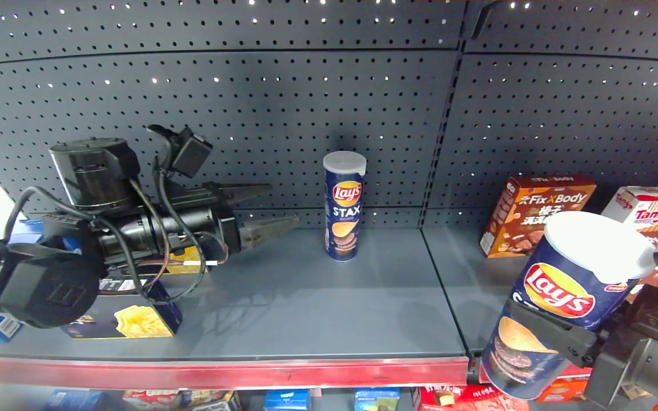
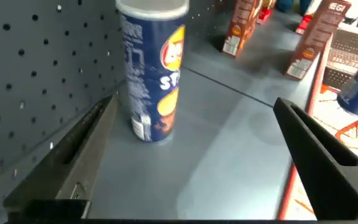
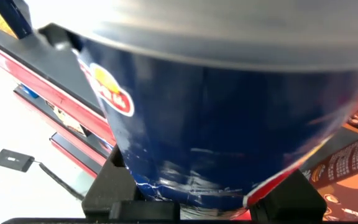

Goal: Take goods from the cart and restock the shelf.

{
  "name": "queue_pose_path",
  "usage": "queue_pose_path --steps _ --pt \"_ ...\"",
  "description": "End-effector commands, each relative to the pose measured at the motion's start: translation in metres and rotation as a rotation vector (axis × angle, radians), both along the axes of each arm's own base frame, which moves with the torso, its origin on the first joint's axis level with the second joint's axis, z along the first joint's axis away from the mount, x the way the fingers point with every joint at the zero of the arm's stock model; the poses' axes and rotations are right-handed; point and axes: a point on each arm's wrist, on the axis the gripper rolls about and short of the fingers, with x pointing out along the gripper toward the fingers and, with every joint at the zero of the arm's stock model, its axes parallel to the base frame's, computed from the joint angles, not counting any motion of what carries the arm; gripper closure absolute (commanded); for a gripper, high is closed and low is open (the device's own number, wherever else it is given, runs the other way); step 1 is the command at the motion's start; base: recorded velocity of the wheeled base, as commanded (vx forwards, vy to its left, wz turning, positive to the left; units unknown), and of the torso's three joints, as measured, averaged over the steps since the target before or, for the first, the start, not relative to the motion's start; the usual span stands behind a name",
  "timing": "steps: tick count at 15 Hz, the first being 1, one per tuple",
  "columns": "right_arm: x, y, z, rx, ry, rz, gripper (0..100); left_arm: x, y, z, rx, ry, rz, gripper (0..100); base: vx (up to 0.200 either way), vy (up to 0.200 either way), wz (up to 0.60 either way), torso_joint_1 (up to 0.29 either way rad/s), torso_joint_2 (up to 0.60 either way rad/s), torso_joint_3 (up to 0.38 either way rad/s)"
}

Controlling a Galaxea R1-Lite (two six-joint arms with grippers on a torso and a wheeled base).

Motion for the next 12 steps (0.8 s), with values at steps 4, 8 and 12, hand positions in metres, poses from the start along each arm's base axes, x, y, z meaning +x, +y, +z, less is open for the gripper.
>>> queue_pose_path --steps 4,8,12 --pt "0.002 0.003 0.000 -0.004 0.005 0.006 100 0.039 -0.010 -0.026 -0.008 0.041 -0.077 0 0.000 0.000 0.00 0.000 0.00 0.000" --pt "0.003 0.003 0.001 -0.004 0.005 0.006 100 0.065 -0.017 -0.042 -0.038 0.011 -0.163 0 0.000 0.000 0.00 0.000 0.00 0.000" --pt "0.004 0.004 0.000 -0.006 0.007 0.005 100 0.077 -0.022 -0.052 -0.046 0.016 -0.180 0 0.000 0.000 0.00 0.000 0.00 0.000"
